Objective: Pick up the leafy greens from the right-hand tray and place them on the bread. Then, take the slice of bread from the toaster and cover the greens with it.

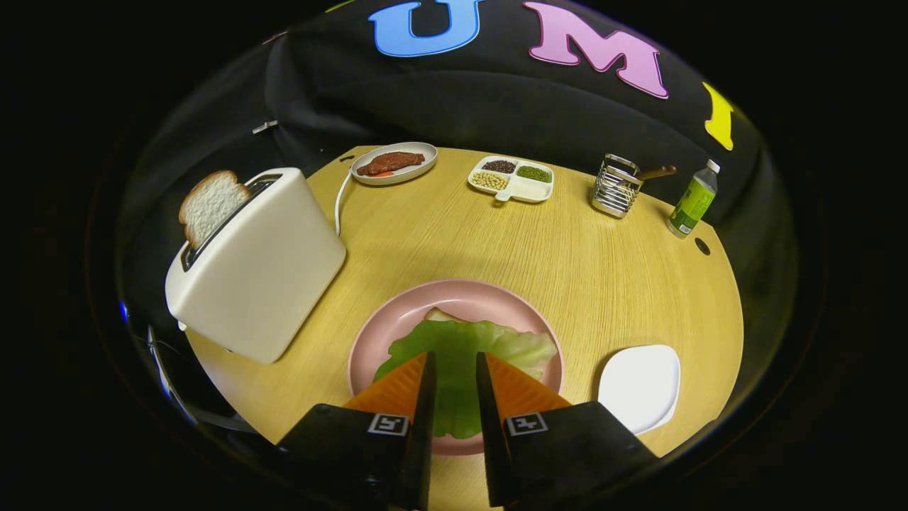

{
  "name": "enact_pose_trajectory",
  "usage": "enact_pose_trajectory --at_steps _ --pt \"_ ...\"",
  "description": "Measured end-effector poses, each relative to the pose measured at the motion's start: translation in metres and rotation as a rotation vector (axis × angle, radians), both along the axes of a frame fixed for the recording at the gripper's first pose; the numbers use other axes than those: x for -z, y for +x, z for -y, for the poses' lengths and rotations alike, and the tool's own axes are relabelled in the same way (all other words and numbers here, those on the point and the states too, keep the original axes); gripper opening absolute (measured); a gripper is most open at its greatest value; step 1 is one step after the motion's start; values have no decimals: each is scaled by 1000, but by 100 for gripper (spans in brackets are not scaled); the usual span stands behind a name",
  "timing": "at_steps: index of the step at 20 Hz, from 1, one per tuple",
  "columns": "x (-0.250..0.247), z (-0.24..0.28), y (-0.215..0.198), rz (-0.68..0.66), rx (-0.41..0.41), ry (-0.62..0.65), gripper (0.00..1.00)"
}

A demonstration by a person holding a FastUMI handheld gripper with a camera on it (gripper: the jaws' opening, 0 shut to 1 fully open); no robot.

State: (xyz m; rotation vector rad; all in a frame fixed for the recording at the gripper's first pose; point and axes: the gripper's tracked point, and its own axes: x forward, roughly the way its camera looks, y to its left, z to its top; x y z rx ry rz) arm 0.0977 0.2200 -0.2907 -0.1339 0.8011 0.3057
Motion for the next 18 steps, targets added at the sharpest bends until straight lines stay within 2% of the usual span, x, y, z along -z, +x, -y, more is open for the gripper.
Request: enact_pose_trajectory --at_steps 2,5,6,14,18 --pt "-4 -6 -2 10 -9 10 45" --pt "-18 -20 -7 34 -29 45 95" --pt "-20 -25 -6 43 -33 56 100" --pt "-100 -70 0 147 -61 184 99" --pt "-150 -111 2 202 -147 239 99"
